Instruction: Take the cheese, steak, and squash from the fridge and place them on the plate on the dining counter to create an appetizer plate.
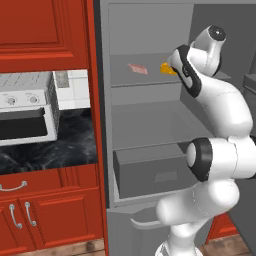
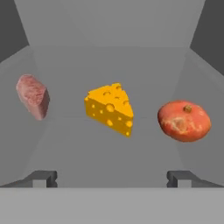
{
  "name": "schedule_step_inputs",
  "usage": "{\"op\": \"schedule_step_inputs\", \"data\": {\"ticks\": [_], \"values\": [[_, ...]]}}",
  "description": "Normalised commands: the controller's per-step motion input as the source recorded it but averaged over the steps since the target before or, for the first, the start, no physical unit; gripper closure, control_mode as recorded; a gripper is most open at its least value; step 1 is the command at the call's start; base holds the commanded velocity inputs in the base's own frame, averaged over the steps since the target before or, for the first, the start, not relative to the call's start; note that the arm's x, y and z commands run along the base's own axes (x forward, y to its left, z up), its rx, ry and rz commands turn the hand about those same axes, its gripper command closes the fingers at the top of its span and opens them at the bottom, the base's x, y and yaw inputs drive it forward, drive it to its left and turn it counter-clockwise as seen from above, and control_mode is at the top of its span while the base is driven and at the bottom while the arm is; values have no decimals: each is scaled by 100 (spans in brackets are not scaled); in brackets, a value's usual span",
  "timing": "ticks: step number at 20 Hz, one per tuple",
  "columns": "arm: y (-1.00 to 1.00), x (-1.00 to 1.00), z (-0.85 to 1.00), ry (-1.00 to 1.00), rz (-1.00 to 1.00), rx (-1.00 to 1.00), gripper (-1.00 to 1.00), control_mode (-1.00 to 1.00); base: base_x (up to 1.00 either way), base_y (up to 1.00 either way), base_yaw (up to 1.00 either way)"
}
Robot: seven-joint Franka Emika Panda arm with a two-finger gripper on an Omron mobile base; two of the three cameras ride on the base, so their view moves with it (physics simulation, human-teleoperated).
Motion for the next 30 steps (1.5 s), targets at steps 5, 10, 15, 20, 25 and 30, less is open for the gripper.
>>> {"op": "schedule_step_inputs", "data": {"ticks": [5, 10, 15, 20, 25, 30], "values": [[0, 49, -12, 0, 0, -3, -100, -100, 0, 0, 0], [0, 38, -11, 0, 0, 0, -100, -100, 0, 0, 0], [0, 39, -9, 0, 0, 0, -100, -100, 0, 0, 0], [0, 38, -8, 0, 0, 0, -100, -100, 0, 0, 0], [0, 14, -11, 0, 0, 0, -100, -100, 0, 0, 0], [0, 2, -17, 0, 0, 0, -100, -100, 0, 0, 0]]}}
